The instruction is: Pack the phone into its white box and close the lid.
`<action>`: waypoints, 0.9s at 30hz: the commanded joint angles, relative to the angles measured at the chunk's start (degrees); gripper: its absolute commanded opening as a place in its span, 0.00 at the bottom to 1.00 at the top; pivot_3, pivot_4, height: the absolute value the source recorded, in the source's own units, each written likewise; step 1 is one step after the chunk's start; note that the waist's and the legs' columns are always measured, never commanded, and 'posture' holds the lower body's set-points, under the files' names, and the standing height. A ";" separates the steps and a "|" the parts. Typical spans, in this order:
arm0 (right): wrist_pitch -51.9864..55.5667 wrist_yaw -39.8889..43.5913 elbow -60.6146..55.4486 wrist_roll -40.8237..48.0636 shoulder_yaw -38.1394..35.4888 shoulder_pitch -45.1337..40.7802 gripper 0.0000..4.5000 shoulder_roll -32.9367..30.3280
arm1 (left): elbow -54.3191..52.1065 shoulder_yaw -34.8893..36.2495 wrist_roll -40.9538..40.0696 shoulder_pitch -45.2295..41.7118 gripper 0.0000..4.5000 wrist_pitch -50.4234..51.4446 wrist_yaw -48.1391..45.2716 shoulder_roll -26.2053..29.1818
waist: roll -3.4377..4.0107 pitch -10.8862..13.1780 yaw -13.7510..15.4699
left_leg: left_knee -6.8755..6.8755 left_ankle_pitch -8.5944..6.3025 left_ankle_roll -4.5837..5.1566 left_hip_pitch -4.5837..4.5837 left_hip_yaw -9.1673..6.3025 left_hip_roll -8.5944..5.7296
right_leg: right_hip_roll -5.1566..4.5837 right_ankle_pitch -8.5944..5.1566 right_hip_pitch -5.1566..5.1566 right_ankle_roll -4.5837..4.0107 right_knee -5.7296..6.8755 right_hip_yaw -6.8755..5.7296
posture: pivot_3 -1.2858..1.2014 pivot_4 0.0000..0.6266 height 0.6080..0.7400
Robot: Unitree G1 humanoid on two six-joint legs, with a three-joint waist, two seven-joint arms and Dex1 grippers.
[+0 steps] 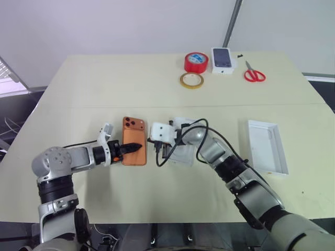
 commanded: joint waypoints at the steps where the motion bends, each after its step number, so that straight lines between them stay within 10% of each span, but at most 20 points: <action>1: 5.86 5.20 -8.18 11.27 -7.76 0.80 0.06 -0.29 | 0.21 3.58 -2.23 -1.10 0.00 1.08 0.29 -1.12 | -0.08 0.04 0.04 | 0.00 0.01 -0.02 -0.10 -0.01 0.00 | 0.00 0.00 -0.11 0.00 0.02 0.00 | 0.52 0.24 1.00; 8: 6.17 16.94 -25.46 16.23 -7.90 13.17 0.74 -14.46 | -3.76 2.97 -1.72 -0.18 0.00 -6.52 0.35 -2.44 | -0.17 0.10 0.35 | -0.04 -0.02 0.02 -0.27 -0.04 0.00 | -0.01 0.00 -0.23 0.00 -0.09 -0.01 | 0.52 0.24 1.00; 20: -5.13 8.20 -29.80 9.43 -7.01 26.17 0.74 -19.24 | -2.43 -0.92 -1.92 0.09 0.00 -11.45 -0.69 -0.91 | -0.37 0.24 0.25 | -0.11 0.06 -0.11 -0.23 0.03 0.16 | 0.10 0.00 -0.30 -0.01 -0.07 0.01 | 0.52 0.24 1.00; 27: -10.08 6.16 -26.91 7.08 -6.32 27.78 0.11 -19.32 | -1.75 -2.42 -2.09 -0.37 0.00 -12.19 -1.27 0.07 | -0.42 0.28 0.27 | -0.11 0.06 -0.12 -0.23 0.03 0.16 | 0.09 0.00 -0.29 -0.01 -0.08 0.01 | 0.52 0.24 1.00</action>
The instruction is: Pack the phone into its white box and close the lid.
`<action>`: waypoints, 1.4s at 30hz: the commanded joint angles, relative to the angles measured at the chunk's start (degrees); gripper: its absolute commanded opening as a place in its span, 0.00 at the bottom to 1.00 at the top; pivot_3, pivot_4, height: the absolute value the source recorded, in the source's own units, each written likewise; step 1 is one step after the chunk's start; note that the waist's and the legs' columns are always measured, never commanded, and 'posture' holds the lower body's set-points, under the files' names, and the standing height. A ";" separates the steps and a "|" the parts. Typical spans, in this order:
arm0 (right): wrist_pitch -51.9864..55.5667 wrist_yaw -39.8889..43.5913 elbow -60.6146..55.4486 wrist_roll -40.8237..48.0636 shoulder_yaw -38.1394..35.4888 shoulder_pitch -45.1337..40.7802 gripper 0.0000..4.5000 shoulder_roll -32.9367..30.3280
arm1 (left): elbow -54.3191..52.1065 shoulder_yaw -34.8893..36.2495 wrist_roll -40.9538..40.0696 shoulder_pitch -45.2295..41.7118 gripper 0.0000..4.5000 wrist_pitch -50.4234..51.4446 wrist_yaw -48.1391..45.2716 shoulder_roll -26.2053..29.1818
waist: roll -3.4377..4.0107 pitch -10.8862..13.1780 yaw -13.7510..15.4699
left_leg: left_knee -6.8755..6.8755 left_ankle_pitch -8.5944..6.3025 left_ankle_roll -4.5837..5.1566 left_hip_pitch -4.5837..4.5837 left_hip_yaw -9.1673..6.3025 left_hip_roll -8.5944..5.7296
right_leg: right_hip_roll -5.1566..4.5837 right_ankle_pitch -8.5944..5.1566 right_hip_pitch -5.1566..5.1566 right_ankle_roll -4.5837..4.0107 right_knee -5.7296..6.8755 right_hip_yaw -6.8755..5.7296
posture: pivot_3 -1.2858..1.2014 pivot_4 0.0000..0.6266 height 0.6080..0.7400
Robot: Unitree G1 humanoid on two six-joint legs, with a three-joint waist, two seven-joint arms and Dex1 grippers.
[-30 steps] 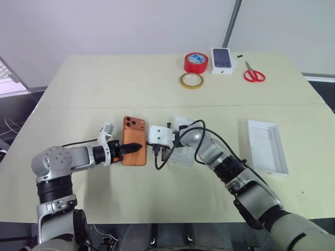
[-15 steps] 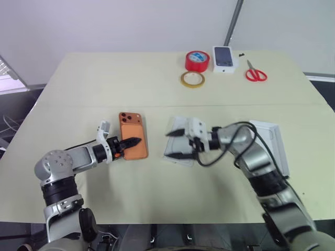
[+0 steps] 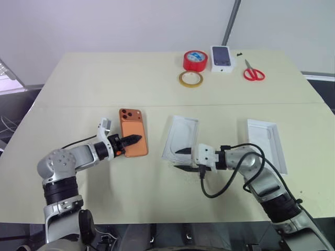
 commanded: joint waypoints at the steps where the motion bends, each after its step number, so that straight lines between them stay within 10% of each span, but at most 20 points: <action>1: -1.67 -0.96 -0.39 0.14 -0.27 0.14 0.11 0.34 | -0.41 -0.19 -1.43 -1.20 0.00 -1.08 -1.17 1.10 | 0.00 0.00 -0.07 | 0.00 0.00 0.00 0.01 0.00 0.00 | 0.00 0.00 0.01 0.00 0.00 0.00 | 0.52 0.24 1.00; 19: 0.73 -1.81 2.98 -0.76 2.66 -4.94 0.00 5.07 | -3.23 8.95 -9.70 -11.49 0.00 6.10 13.07 -12.65 | -0.20 0.10 -0.30 | 0.06 0.03 -0.03 0.01 0.00 0.00 | 0.05 0.00 0.00 0.01 0.09 -0.01 | 0.52 0.24 1.00; 26: 6.18 0.25 -3.34 4.50 -0.71 -4.19 0.63 3.64 | -4.07 5.63 -9.51 -8.78 0.00 7.23 15.61 -16.96 | -0.24 0.14 0.02 | 0.08 0.04 -0.05 0.01 0.00 -0.01 | 0.04 0.01 0.01 0.01 0.09 -0.01 | 0.52 0.24 1.00; 38: 11.76 3.83 -5.70 9.16 -9.48 -0.58 0.63 -10.62 | -0.16 -1.67 -7.82 -8.68 0.00 5.48 12.35 -14.85 | -0.31 0.18 -0.10 | 0.09 0.02 -0.02 0.00 0.01 -0.03 | 0.04 0.00 0.04 0.01 0.04 0.00 | 0.52 0.24 1.00; 42: 10.64 1.20 -3.75 8.16 -9.74 -2.53 0.65 -9.26 | 1.75 -2.99 -6.83 -9.91 0.39 4.51 11.87 -13.48 | -0.31 0.19 -0.07 | 0.08 0.04 -0.05 0.02 0.02 -0.01 | 0.06 0.00 0.03 0.00 0.08 0.00 | 0.52 0.24 1.00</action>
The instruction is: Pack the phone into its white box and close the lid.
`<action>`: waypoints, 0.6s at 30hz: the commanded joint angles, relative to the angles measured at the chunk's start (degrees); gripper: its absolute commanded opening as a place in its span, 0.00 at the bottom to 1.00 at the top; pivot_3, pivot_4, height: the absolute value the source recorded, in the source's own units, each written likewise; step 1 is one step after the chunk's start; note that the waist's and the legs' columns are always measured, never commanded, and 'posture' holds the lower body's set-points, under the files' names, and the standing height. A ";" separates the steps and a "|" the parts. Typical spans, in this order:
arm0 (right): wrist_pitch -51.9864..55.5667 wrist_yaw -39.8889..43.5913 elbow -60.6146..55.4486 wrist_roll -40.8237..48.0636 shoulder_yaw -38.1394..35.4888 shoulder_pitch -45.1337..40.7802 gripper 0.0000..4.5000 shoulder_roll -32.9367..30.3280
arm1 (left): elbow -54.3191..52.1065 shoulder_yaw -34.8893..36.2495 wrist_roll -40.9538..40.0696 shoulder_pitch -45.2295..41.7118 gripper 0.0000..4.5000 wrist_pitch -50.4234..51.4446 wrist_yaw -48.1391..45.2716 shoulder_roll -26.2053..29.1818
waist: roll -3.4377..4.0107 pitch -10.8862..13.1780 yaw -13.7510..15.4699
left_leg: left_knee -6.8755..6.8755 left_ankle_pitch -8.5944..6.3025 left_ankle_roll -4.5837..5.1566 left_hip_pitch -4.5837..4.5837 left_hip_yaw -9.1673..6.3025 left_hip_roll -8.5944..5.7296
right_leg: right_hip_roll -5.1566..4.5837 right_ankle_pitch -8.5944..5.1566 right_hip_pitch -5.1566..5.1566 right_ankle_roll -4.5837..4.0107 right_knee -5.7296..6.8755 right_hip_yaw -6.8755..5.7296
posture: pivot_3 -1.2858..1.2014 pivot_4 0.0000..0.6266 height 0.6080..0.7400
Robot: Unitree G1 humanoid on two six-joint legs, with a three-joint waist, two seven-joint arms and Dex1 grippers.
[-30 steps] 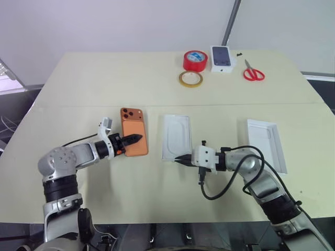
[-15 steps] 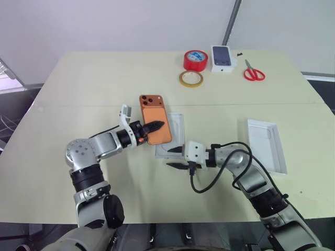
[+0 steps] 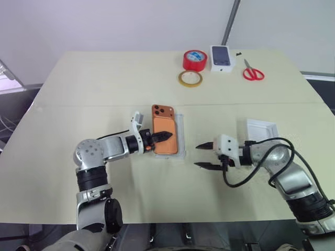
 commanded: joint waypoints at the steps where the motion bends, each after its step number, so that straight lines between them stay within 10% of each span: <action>1: -2.00 -2.02 -0.17 -0.37 -1.34 -1.97 0.65 1.14 | 0.32 -0.92 -0.04 -2.14 0.49 -1.13 -1.86 1.78 | 0.00 0.00 0.16 | 0.00 0.00 0.00 0.00 0.00 0.00 | 0.00 0.00 0.00 0.00 0.00 0.00 | 0.52 0.24 1.00; 5: -2.47 -3.21 0.31 -0.67 -0.35 -2.39 0.65 2.43 | -0.19 -2.90 0.52 -2.87 0.93 -0.29 -2.87 3.68 | 0.00 0.00 0.32 | 0.01 0.00 0.00 -0.01 0.00 0.00 | -0.01 0.00 0.01 0.00 -0.02 0.00 | 0.52 0.24 1.00; 18: -5.00 -4.01 4.00 -2.29 1.36 -5.27 0.65 5.77 | -7.28 -14.70 4.37 -3.36 0.93 -1.69 -7.76 13.87 | 0.02 -0.02 0.14 | 0.02 0.01 -0.02 0.01 0.00 -0.01 | -0.01 0.00 0.01 0.00 0.03 0.00 | 0.52 0.24 1.00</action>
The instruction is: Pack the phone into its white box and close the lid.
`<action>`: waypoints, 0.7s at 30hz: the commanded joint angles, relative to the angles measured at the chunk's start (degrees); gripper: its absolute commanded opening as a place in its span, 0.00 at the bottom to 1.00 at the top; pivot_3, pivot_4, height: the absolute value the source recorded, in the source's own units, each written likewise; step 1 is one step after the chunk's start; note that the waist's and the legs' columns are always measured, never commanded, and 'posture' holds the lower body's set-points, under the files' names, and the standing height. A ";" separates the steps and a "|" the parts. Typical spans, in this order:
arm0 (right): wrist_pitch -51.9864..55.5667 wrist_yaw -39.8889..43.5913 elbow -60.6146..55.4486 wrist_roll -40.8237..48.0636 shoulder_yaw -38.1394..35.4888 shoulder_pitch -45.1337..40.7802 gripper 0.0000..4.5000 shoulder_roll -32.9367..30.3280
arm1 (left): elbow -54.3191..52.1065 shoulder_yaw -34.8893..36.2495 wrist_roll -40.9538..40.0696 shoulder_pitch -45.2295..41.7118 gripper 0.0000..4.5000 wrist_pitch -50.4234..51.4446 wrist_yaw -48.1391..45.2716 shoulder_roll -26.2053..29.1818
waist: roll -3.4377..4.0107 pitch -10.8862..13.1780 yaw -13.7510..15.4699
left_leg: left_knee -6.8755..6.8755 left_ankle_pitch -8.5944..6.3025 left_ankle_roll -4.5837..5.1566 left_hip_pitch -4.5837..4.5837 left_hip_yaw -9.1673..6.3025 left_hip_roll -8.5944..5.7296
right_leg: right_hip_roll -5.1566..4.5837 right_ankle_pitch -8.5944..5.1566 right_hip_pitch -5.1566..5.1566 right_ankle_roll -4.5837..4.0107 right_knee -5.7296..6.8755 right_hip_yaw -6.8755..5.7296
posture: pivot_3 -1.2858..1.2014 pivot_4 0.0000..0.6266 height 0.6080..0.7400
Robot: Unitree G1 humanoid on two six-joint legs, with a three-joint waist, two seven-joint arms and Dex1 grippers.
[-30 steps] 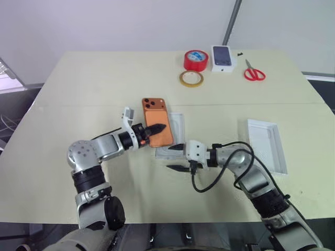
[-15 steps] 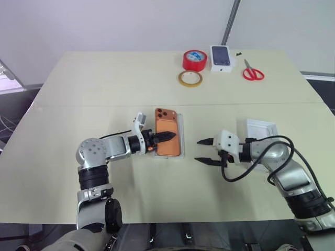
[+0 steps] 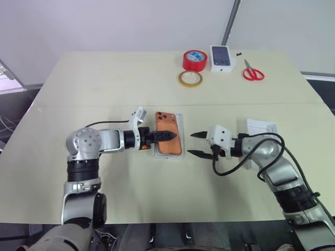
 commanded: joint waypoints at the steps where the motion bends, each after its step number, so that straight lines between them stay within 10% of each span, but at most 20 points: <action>1: -1.38 -0.28 0.23 -0.36 0.19 -1.35 0.65 0.82 | -2.62 -2.03 2.39 -0.59 0.93 -2.91 -0.55 1.46 | 0.00 0.00 0.05 | 0.00 0.00 0.00 0.00 0.00 0.00 | 0.00 0.00 0.00 0.00 -0.01 0.00 | 0.52 0.24 1.00; 15: -3.95 -1.65 3.90 -2.52 1.17 -3.43 0.65 2.61 | -5.94 -4.51 7.27 2.69 0.93 -10.59 -3.73 6.65 | 0.01 0.00 0.08 | -0.01 0.00 0.01 -0.01 0.00 0.00 | -0.01 0.00 -0.01 0.00 -0.01 0.00 | 0.52 0.24 1.00; 21: -7.79 -5.86 8.98 -7.41 1.14 -5.74 0.10 2.35 | -5.96 -12.53 19.16 7.83 0.53 -27.58 -8.70 14.91 | 0.03 0.01 -0.33 | -0.06 0.00 0.00 0.02 0.04 0.00 | -0.01 -0.01 -0.04 -0.02 -0.01 0.03 | 0.52 0.24 1.00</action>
